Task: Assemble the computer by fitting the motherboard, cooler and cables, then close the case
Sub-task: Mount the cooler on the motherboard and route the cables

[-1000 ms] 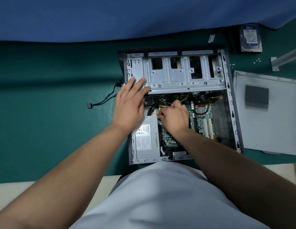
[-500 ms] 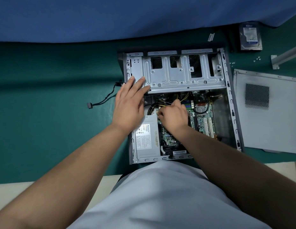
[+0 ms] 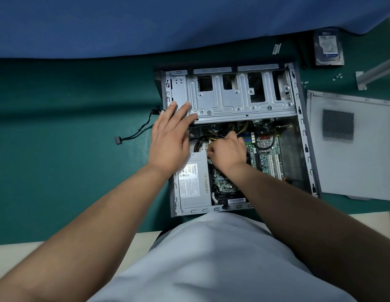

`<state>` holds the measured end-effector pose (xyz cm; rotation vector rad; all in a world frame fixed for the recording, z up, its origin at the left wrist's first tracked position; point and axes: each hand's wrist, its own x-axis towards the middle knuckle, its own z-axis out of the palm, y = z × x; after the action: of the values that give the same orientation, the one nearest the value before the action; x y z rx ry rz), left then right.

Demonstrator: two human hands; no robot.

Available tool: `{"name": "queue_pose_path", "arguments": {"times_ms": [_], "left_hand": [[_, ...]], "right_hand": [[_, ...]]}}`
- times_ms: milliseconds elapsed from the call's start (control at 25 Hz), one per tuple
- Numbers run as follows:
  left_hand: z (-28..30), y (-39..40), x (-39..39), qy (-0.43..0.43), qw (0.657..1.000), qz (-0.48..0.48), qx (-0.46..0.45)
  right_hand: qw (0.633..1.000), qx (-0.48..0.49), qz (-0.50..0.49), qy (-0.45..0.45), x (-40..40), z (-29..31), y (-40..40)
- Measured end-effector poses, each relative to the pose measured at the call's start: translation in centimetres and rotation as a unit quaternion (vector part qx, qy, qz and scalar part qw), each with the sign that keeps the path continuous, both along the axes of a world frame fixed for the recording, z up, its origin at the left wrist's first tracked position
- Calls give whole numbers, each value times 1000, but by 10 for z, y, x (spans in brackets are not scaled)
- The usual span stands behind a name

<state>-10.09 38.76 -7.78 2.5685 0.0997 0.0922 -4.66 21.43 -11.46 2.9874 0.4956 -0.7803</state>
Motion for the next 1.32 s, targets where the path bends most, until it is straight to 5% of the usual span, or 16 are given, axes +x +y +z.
{"name": "queue_pose_path", "arguments": {"times_ms": [240,400,520,760,1120,1320], "left_hand": [[0,1,1,2,1000,-2,6],[-1,1,1,4,1000,-4,9],[1,1,1,8,1000,-4,27],[4,-7,3,9,994,-17,112],[-5,-26,6,-19,986,44,162],[-9,-27,7,-36,982,44,180]], "right_hand": [[999,-15,29,-23,-6,1,1],[992,112,47,-37,-10,15,-18],[977,199,-8,-81,-17,29,-49],[965,209,-138,-73,-6,35,-98],[983,180,22,11,49,18,-73],[979,181,91,-30,64,-1,-72]]}}
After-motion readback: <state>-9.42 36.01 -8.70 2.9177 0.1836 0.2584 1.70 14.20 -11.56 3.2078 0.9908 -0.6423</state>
